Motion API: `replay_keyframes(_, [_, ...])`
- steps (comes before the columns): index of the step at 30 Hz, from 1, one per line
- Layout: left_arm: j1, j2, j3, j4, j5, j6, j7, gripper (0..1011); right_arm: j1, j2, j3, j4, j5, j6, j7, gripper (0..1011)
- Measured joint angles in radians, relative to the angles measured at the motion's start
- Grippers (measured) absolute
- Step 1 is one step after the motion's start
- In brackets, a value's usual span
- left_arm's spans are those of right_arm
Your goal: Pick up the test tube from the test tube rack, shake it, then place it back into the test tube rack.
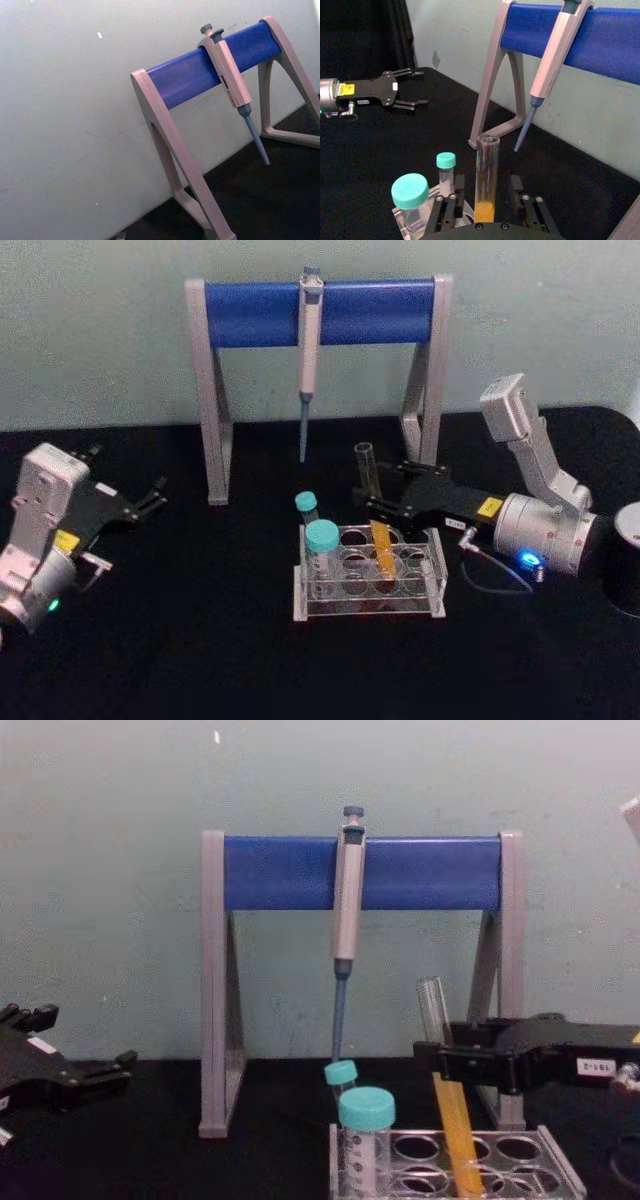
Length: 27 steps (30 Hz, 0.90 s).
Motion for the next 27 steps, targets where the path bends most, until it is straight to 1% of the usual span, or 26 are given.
replay_keyframes(1, [0.0,0.0,0.0,0.0,0.0,0.0,0.0,1001,0.0,0.0,0.0,0.0,0.0,0.0,0.0,572])
replay_keyframes(2, [0.0,0.0,0.0,0.0,0.0,0.0,0.0,1001,0.0,0.0,0.0,0.0,0.0,0.0,0.0,509])
replay_keyframes(3, [0.0,0.0,0.0,0.0,0.0,0.0,0.0,1001,0.0,0.0,0.0,0.0,0.0,0.0,0.0,498])
replay_keyframes(5, [0.0,0.0,0.0,0.0,0.0,0.0,0.0,1001,0.0,0.0,0.0,0.0,0.0,0.0,0.0,425])
replay_keyframes(6, [0.0,0.0,0.0,0.0,0.0,0.0,0.0,1002,0.0,0.0,0.0,0.0,0.0,0.0,0.0,412])
replay_keyframes(8, [0.0,0.0,0.0,0.0,0.0,0.0,0.0,1001,0.0,0.0,0.0,0.0,0.0,-0.001,0.0,322])
replay_keyframes(12, [0.0,0.0,0.0,0.0,0.0,0.0,0.0,1001,0.0,0.0,0.0,0.0,0.0,-0.001,0.0,225])
replay_keyframes(27, [0.0,0.0,0.0,0.0,0.0,0.0,0.0,1002,0.0,0.0,0.0,0.0,-0.001,-0.001,0.0,221])
